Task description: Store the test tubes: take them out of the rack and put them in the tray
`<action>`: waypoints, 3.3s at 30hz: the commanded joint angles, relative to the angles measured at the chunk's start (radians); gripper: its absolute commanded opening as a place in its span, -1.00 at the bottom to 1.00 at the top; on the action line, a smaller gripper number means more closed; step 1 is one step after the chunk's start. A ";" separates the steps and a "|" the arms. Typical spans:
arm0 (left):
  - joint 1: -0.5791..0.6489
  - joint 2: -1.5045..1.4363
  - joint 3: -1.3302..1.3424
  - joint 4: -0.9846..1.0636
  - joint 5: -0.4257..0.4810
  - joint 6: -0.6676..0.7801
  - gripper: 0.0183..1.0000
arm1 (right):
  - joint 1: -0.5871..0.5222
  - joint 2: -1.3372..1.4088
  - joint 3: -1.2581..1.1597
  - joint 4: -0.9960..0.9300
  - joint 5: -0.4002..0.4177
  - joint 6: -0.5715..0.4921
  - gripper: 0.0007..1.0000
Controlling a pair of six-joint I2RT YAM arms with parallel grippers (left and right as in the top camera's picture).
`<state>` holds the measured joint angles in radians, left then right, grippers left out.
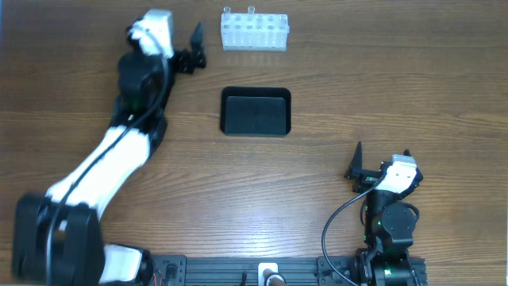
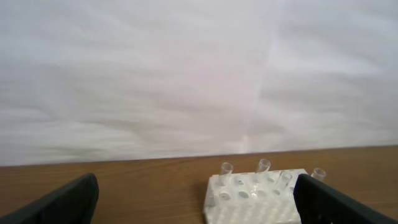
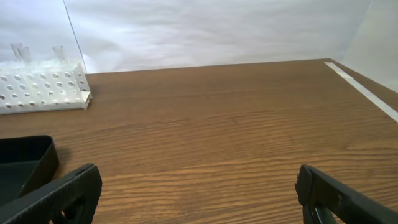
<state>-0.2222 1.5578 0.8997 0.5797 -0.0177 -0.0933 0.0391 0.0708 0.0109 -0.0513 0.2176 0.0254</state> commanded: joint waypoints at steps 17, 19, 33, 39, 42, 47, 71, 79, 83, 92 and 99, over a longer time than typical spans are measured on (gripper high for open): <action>-0.084 0.575 0.635 -0.233 -0.010 0.007 1.00 | 0.001 -0.005 -0.006 -0.002 -0.008 0.000 0.98; -0.084 0.601 0.653 -0.233 -0.012 0.007 1.00 | 0.001 -0.005 -0.006 -0.002 -0.008 0.000 0.98; -0.089 0.671 0.674 -0.233 -0.115 -0.004 1.00 | 0.001 -0.005 -0.006 -0.002 -0.007 0.000 0.98; -0.089 0.711 0.678 -0.199 -0.137 -0.005 0.96 | 0.001 -0.005 -0.006 -0.002 -0.008 0.000 0.99; -0.089 0.728 0.679 -0.187 -0.137 -0.024 0.94 | 0.001 -0.005 -0.006 -0.002 -0.008 0.000 0.99; -0.089 0.746 0.697 -0.187 -0.138 -0.026 0.92 | 0.001 -0.005 -0.006 -0.002 -0.007 0.000 0.99; -0.097 0.784 0.737 -0.188 -0.137 -0.027 0.45 | 0.001 -0.005 -0.006 -0.002 -0.008 0.000 0.98; -0.101 0.784 0.737 -0.192 -0.137 -0.026 0.35 | 0.001 -0.005 -0.006 -0.002 -0.007 0.000 0.98; -0.101 0.784 0.737 -0.197 -0.137 -0.026 0.23 | 0.001 -0.005 -0.006 -0.002 -0.007 0.000 0.99; -0.105 0.785 0.737 -0.211 -0.137 -0.027 0.22 | 0.001 -0.005 -0.006 -0.002 -0.007 0.000 0.98; -0.108 0.785 0.737 -0.211 -0.137 -0.026 0.11 | 0.001 -0.005 -0.006 -0.002 -0.008 0.000 0.99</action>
<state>-0.3256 2.3230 1.6165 0.3664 -0.1471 -0.1181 0.0391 0.0708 0.0109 -0.0517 0.2173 0.0254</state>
